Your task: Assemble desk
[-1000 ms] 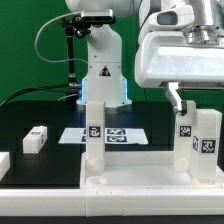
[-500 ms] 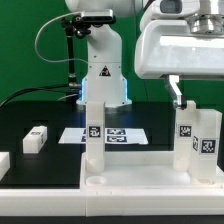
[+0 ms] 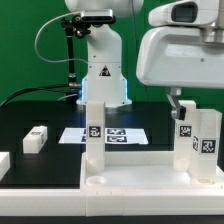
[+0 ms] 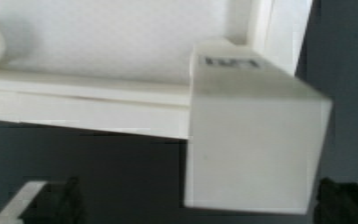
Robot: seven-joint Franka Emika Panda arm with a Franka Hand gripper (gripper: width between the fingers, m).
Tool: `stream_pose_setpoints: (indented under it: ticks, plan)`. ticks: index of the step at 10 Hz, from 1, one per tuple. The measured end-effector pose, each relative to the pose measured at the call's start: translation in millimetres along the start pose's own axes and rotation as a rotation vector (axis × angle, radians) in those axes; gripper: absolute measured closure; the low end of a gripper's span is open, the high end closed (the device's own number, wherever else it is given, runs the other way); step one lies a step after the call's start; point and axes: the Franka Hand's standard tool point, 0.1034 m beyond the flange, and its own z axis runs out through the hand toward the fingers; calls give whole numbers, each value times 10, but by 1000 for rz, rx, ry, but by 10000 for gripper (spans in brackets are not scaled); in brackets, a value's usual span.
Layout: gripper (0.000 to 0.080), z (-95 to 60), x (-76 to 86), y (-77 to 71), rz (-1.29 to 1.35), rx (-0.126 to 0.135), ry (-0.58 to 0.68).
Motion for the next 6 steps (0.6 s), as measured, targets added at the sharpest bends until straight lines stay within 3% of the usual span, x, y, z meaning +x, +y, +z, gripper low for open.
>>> stream_pose_setpoints:
  ticks: [3, 6]
  plan:
    - [150, 77, -35, -164, 14, 10, 25]
    - [150, 105, -158, -129, 10, 11, 25]
